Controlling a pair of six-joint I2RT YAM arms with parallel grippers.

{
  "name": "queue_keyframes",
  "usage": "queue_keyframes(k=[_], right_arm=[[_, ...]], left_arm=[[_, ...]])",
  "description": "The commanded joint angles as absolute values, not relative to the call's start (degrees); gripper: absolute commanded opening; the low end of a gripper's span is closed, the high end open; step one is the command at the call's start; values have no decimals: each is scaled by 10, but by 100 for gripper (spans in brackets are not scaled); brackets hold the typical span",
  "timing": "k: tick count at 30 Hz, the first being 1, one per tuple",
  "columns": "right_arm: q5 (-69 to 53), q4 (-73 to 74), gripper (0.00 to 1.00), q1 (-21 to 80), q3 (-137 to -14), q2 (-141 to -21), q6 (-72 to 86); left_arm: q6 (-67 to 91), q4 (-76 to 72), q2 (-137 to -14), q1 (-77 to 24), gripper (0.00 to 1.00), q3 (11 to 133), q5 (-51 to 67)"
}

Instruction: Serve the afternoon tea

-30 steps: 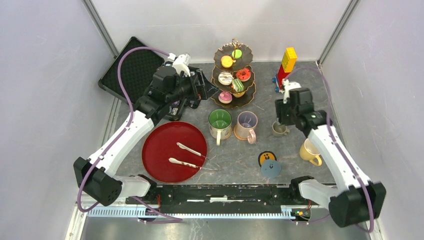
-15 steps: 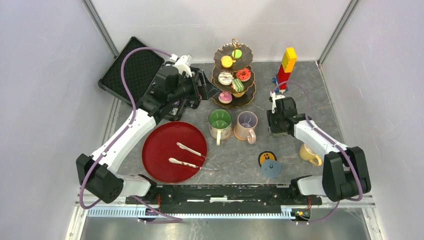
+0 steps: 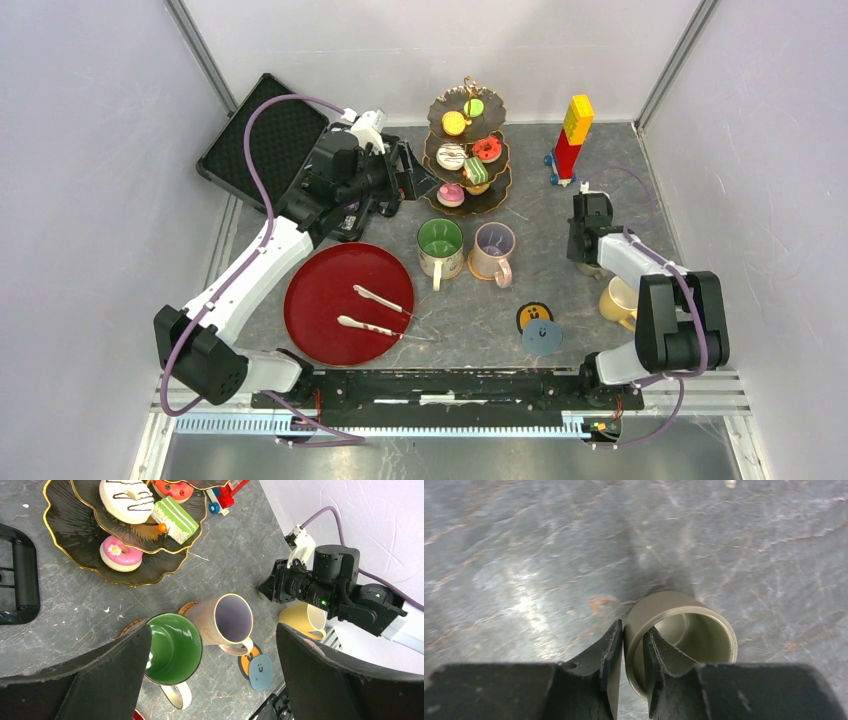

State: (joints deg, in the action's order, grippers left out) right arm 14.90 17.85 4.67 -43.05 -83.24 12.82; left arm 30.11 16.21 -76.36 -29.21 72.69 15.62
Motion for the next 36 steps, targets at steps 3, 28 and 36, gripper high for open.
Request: queue_keyframes(k=[3,28,36], right_arm=[[207,175,33,22,-466,-853,120],[130,419,97,364,-355,-512,265],[229,508,98,519,-356,-590,365]], left_arm=[[322,151,-766,-288,100,749,169],[328,136,-741,-287,100,738,169],[322,138,-743,-288,100,736,161]])
